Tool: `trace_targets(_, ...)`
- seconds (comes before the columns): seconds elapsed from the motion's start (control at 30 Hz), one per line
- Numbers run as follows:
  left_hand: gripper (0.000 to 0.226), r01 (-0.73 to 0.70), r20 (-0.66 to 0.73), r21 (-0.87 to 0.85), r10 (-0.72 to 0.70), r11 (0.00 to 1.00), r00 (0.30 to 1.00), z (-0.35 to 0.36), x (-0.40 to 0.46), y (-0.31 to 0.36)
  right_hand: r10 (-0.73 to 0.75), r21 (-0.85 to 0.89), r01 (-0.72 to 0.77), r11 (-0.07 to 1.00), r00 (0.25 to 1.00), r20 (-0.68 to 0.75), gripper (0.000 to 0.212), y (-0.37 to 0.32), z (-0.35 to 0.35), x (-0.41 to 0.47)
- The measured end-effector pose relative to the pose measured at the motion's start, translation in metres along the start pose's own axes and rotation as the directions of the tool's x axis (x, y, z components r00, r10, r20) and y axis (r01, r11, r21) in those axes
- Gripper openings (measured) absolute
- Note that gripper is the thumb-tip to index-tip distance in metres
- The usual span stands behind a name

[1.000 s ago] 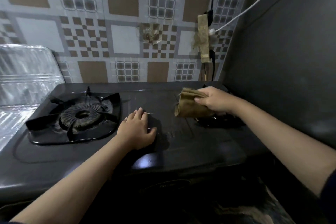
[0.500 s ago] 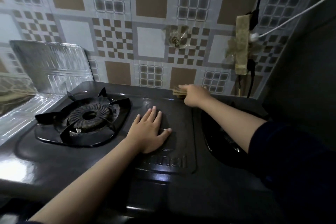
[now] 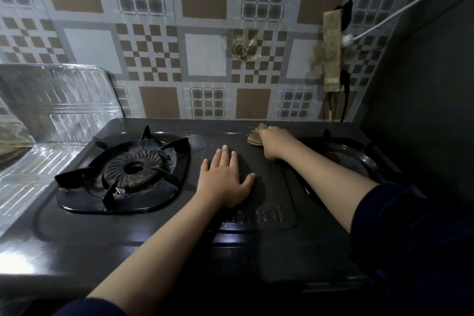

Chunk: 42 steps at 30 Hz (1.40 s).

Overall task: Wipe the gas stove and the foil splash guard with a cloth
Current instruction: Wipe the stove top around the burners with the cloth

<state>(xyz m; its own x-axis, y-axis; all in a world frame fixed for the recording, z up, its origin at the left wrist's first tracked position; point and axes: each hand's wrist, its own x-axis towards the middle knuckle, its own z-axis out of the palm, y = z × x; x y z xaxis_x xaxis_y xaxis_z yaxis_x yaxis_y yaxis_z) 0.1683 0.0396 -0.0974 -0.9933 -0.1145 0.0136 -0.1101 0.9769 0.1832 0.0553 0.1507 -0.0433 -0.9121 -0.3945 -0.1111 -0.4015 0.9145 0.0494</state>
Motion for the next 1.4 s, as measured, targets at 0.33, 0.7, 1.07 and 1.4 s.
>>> trace_targets(0.33, 0.082, -0.032, 0.013, -0.025, 0.032, 0.999, 0.999, -0.002, -0.002, -0.001, 0.056, -0.023, -0.056, 0.998, 0.998, -0.021, 0.052, -0.01, 0.001, -0.031)
trace_targets(0.7, 0.078, -0.043, 0.043, -0.027, 0.044, 0.999, 0.998, -0.003, -0.001, -0.005, 0.0, -0.144, 0.004, 0.989, 1.0, 0.026, 0.038, -0.028, 0.001, -0.081)
trace_targets(1.07, 0.075, -0.046, 0.041, -0.053, 0.048, 0.998, 0.998, -0.007, -0.002, -0.005, -0.003, -0.036, 0.006, 0.999, 0.996, 0.089, 0.076, -0.021, 0.005, -0.163)
trace_targets(1.4, 0.077, -0.048, 0.018, -0.034, 0.049, 0.998, 0.999, -0.003, -0.006, -0.004, -0.103, 0.255, 0.045, 0.966, 0.971, 0.218, 0.08, 0.029, 0.0, -0.21)
